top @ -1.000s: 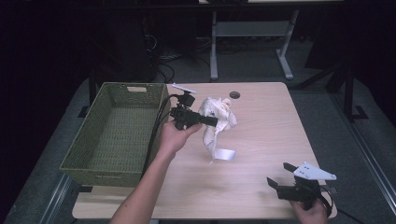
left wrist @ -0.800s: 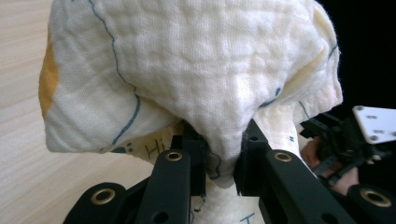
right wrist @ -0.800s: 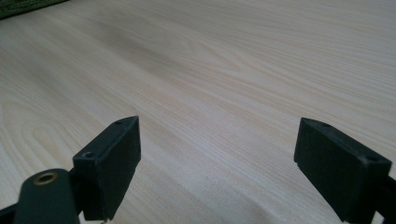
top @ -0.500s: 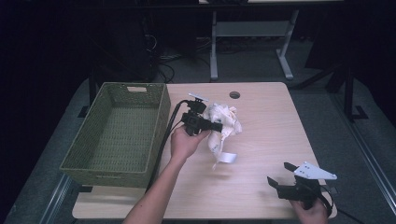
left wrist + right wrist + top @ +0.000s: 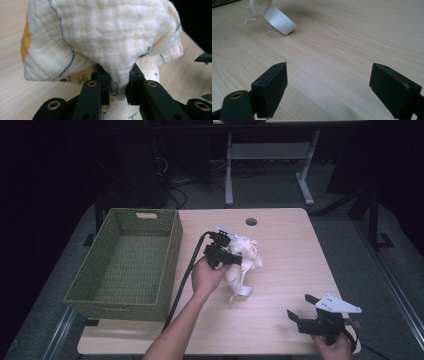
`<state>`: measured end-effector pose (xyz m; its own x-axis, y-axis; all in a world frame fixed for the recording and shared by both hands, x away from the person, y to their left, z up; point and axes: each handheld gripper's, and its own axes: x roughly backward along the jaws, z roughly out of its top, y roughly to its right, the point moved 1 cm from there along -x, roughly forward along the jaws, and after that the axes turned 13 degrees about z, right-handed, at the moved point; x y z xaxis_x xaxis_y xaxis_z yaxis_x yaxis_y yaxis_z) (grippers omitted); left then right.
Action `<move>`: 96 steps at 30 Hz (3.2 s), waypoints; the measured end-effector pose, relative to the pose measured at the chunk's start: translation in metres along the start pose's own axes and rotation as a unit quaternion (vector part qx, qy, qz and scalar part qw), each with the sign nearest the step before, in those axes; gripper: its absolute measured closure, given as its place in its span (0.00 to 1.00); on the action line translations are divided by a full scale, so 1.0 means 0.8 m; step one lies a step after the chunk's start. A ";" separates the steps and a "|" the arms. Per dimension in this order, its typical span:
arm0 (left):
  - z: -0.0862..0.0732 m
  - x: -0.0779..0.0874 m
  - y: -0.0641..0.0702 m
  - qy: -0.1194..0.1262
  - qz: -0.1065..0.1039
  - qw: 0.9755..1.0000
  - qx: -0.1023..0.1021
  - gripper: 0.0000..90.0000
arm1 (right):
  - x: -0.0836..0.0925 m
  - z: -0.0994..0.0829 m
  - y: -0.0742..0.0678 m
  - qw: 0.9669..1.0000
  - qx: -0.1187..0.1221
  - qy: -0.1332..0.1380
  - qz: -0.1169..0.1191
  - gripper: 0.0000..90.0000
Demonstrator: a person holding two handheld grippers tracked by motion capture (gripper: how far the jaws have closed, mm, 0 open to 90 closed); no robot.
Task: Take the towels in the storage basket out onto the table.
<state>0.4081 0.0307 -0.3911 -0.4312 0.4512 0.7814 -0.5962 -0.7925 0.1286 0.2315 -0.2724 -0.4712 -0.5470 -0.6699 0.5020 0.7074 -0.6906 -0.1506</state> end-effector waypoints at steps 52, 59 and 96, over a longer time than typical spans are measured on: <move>-0.021 -0.035 0.019 -0.014 0.064 0.997 -0.040 0.57 | 0.000 -0.001 0.001 1.000 -0.007 -0.004 -0.002 0.16; -0.025 -0.014 0.021 0.005 0.053 0.997 -0.052 0.53 | 0.000 0.000 0.000 1.000 -0.008 -0.002 -0.004 0.16; -0.068 0.033 0.024 0.055 0.043 0.995 -0.067 0.36 | 0.000 0.000 0.000 1.000 -0.009 -0.005 -0.011 0.16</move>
<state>0.3481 0.0497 -0.4013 -0.5515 0.4318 0.7137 -0.6357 -0.7715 -0.0244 0.2314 -0.2728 -0.4714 -0.5580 -0.6512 0.5144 0.6870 -0.7102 -0.1538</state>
